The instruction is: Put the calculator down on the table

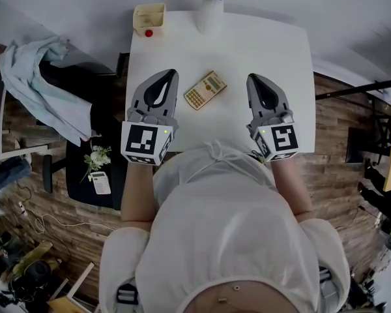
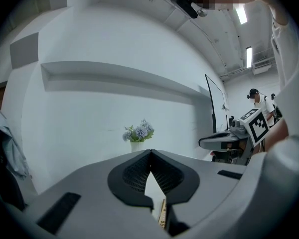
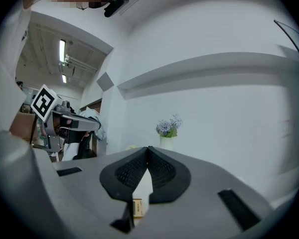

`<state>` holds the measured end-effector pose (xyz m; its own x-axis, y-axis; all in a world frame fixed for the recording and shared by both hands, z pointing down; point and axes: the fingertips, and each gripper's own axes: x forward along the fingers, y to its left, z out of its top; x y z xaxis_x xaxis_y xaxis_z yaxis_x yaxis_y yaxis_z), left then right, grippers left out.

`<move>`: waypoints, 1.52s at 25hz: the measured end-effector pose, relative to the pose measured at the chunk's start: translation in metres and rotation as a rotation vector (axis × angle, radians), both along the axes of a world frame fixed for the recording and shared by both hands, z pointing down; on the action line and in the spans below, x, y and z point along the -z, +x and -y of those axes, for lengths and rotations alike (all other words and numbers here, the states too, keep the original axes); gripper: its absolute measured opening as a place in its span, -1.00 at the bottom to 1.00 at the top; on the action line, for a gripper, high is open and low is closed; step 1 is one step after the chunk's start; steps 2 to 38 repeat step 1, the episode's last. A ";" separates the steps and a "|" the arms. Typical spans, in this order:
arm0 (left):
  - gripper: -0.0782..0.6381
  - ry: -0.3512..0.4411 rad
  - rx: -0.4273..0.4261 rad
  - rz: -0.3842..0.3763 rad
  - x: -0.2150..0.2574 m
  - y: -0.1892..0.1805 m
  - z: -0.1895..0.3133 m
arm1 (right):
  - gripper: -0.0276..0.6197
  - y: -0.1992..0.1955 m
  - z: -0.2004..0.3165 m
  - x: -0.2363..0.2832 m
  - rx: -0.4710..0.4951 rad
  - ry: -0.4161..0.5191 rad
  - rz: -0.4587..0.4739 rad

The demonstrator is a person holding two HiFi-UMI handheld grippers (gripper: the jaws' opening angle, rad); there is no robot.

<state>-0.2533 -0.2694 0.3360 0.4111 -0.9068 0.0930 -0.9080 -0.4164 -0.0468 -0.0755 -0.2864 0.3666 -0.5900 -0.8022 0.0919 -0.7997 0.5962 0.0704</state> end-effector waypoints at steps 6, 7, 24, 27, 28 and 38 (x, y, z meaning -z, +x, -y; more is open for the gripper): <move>-0.73 -0.001 0.001 -0.001 -0.001 0.000 0.001 | -0.91 0.000 0.001 0.000 0.000 0.001 -0.001; -0.73 -0.001 0.001 -0.001 -0.001 0.000 0.001 | -0.91 0.000 0.001 0.000 0.000 0.001 -0.001; -0.73 -0.001 0.001 -0.001 -0.001 0.000 0.001 | -0.91 0.000 0.001 0.000 0.000 0.001 -0.001; -0.73 -0.001 0.001 -0.001 -0.001 0.000 0.001 | -0.91 0.000 0.001 0.000 0.000 0.001 -0.001; -0.73 -0.001 0.001 -0.001 -0.001 0.000 0.001 | -0.91 0.000 0.001 0.000 0.000 0.001 -0.001; -0.73 -0.001 0.001 -0.001 -0.001 0.000 0.001 | -0.91 0.000 0.001 0.000 0.000 0.001 -0.001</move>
